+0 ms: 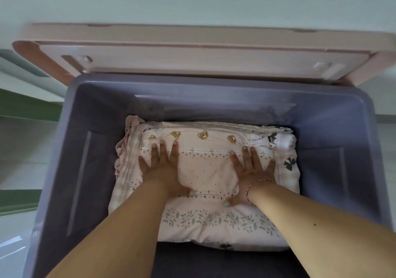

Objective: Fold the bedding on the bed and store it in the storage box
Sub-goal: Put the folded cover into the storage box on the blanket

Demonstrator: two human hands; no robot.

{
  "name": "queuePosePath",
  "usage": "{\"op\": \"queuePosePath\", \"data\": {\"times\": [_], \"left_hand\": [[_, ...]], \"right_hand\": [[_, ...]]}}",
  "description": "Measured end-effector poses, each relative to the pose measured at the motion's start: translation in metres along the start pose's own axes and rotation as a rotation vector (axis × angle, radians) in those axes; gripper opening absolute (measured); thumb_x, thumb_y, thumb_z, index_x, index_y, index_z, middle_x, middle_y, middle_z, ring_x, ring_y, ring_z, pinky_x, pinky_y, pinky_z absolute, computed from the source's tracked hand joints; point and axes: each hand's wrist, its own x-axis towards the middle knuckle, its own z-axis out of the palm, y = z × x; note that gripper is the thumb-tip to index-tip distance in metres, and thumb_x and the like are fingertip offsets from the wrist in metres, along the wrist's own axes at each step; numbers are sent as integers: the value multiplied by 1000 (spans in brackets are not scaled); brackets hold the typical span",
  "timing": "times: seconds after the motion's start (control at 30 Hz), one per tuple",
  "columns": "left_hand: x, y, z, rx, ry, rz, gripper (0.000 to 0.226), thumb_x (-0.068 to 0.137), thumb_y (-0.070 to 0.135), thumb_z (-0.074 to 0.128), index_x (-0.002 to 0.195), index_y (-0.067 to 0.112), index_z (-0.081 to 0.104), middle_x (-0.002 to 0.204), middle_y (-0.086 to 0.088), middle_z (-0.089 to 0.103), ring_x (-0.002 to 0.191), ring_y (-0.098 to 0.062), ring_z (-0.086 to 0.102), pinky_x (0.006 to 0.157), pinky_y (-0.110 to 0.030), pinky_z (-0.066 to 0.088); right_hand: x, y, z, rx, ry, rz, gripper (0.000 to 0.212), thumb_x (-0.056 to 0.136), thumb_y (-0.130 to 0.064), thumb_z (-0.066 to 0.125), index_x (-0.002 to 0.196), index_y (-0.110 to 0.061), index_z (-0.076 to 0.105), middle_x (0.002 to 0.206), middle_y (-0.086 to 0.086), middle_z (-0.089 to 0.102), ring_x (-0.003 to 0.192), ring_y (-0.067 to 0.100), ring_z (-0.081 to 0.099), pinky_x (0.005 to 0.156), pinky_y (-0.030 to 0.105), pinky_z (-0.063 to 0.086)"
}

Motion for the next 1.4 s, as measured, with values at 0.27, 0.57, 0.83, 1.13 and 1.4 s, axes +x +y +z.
{"op": "queuePosePath", "data": {"times": [0.27,0.57,0.83,1.13,1.4], "left_hand": [[-91,15,-40,-367,-4,-42,112,81,71,54,153,21,-16,159,-9,23,144,-24,25,119,-45,18],[-234,15,-145,-819,66,-77,72,95,53,46,153,18,22,156,-5,31,138,-29,36,99,-37,40],[-378,-14,-227,-1055,292,-81,56,92,49,52,135,13,48,118,-10,65,106,-28,62,95,-45,50],[-532,-75,-262,-1211,547,-114,29,97,37,49,75,20,53,89,-8,71,84,-26,66,88,-43,53],[-638,-131,-226,-1419,744,-270,22,95,40,53,94,19,60,83,-2,72,87,-24,69,85,-41,56]], "right_hand": [[-83,9,-45,80,67,19,106,77,-78,43,149,-29,-17,159,3,-16,146,26,-13,116,56,1],[-219,-5,-155,486,237,39,53,94,-57,30,111,-13,55,102,9,62,91,25,60,75,32,47],[-375,-38,-247,708,398,-129,55,102,-37,23,99,4,60,98,22,66,73,26,52,66,28,38],[-525,-126,-293,1030,507,-409,50,100,-46,28,84,-10,60,89,13,69,92,31,64,94,46,49],[-602,-220,-278,1019,370,-663,42,99,-42,37,84,-10,59,65,5,62,58,17,55,70,33,49]]}}
